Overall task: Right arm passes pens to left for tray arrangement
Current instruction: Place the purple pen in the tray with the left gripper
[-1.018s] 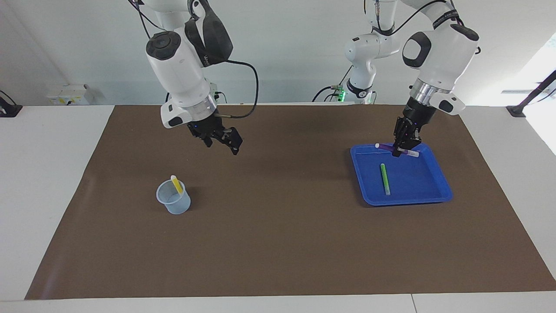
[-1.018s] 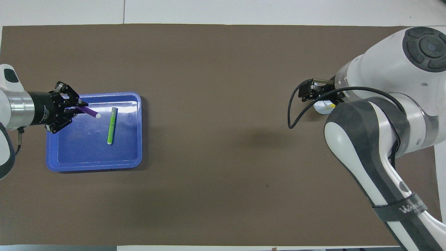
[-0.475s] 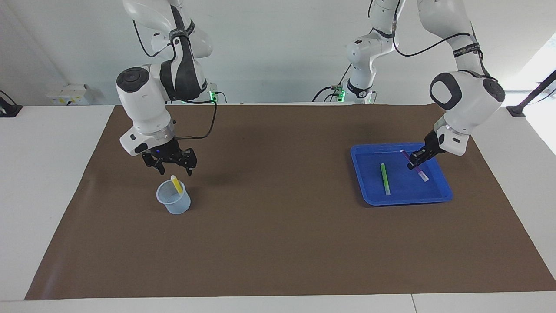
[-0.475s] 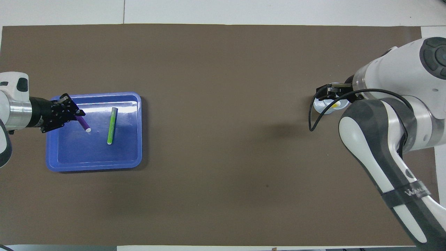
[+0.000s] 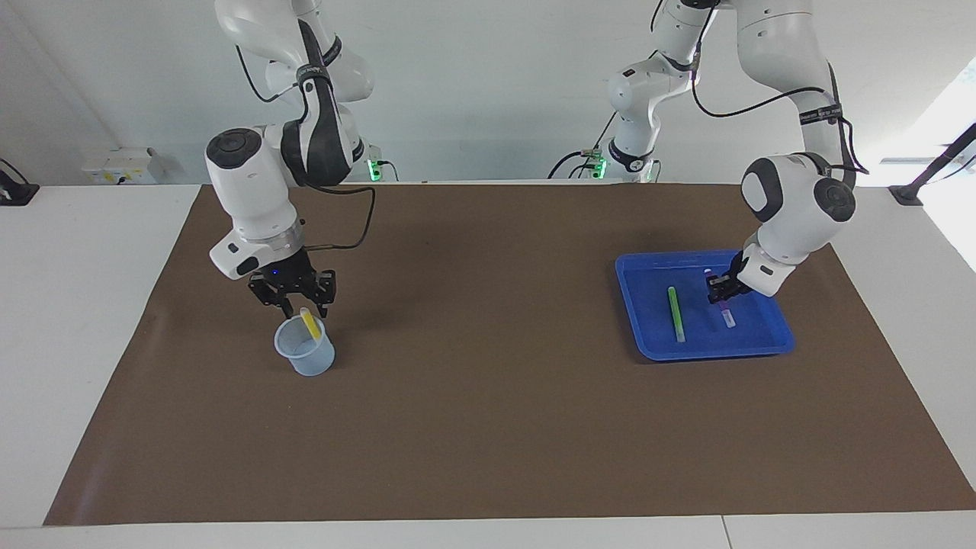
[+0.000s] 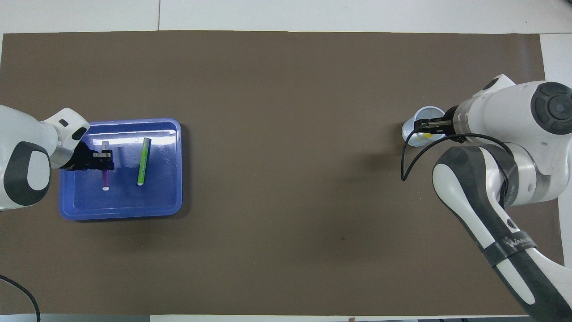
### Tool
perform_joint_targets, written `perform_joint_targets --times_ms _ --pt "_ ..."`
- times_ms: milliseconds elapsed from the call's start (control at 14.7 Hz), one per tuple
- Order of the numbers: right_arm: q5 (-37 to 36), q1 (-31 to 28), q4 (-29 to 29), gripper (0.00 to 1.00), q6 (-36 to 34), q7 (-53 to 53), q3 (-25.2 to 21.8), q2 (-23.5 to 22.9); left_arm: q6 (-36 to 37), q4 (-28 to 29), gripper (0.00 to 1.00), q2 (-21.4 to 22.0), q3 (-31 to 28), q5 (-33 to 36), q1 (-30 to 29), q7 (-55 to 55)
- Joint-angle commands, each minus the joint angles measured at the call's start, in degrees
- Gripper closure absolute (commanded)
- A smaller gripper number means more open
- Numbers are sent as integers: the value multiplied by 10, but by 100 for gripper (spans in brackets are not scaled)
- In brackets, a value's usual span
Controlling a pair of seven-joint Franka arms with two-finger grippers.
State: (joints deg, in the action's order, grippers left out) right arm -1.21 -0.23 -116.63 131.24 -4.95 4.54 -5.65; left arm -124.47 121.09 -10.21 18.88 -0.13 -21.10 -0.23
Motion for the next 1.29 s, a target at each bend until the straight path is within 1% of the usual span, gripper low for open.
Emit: perform_joint_targets --times_ms 0,136,204,271,339,407,543,679,814,1018,1086,1222 --pt "-7 -4 -17 39 21 12 0 6 -18 6 100 -12 -3 15 6 6" --pt "-7 -4 -22 47 17 13 0 8 -21 9 100 -11 -3 16 4 7" --pt "-7 -2 -27 59 18 13 0 11 -23 13 100 -11 -3 16 3 7" --pt "-7 -2 -27 90 17 13 0 11 -24 13 100 -10 -3 15 3 7" --pt "-7 -2 -27 100 17 13 0 11 -25 15 28 -10 -3 15 4 6" --pt "-7 -3 -26 100 13 13 0 11 -24 16 0 -10 -3 16 4 7" --pt "-7 -2 -7 100 -3 13 1 7 -24 15 0 -10 -3 15 1 8" --pt "-7 -2 18 100 -33 13 1 11 -23 12 0 -10 -3 16 1 7" --pt "-7 -2 59 100 -91 11 1 15 -22 9 0 -11 -3 16 0 7" --pt "-5 -2 139 100 -196 8 4 19 -10 -3 0 -9 -3 15 -1 7" --pt "1 -2 163 100 -225 7 6 19 9 -15 0 -7 -2 15 -1 7" --pt "6 0 200 100 -272 1 10 17 64 -58 0 -6 -1 15 1 6"
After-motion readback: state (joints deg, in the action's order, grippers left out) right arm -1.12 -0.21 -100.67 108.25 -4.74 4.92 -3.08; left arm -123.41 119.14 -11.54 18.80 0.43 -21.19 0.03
